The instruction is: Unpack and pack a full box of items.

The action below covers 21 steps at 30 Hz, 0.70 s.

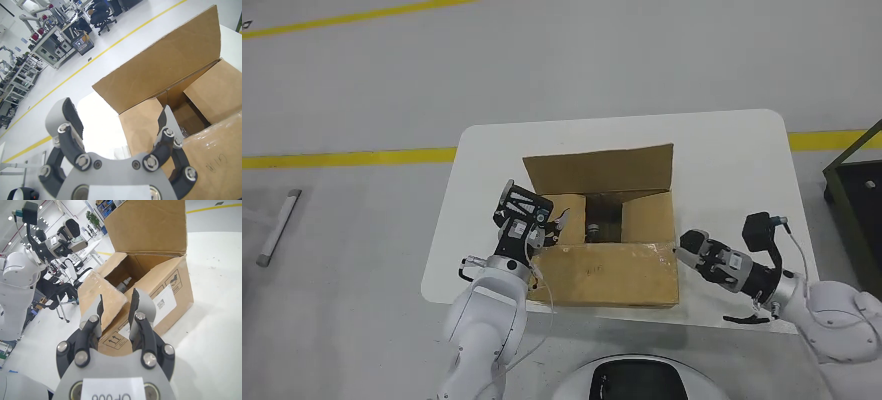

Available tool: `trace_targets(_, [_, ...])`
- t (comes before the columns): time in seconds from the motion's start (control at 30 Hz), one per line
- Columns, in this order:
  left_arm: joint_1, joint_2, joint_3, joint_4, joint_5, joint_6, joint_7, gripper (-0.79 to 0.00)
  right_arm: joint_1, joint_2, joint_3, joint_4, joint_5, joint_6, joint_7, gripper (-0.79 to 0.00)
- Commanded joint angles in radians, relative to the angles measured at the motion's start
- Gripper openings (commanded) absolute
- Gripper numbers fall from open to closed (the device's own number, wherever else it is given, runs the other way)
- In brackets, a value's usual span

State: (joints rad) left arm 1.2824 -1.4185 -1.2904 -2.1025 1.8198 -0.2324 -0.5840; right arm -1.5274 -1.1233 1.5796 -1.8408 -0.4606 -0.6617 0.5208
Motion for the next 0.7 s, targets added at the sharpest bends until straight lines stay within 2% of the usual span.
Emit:
trace_targets(0.0, [0.0,0.0,0.0,0.0,0.0,0.0,0.0,0.0,0.004,0.001,-0.003,0.0,-0.013,0.01,-0.002,-0.437])
trace_targets(0.07, [0.0,0.0,0.0,0.0,0.0,0.0,0.0,0.0,0.008,0.002,-0.009,0.001,-0.025,0.018,-0.005,-0.406])
trace_targets(0.2, [0.0,0.0,0.0,0.0,0.0,0.0,0.0,0.0,0.02,0.004,-0.03,0.003,-0.034,0.025,0.01,-0.413])
trace_targets(0.67, [0.0,0.0,0.0,0.0,0.0,0.0,0.0,0.0,0.03,0.016,-0.05,-0.022,-0.013,0.029,0.062,-0.474])
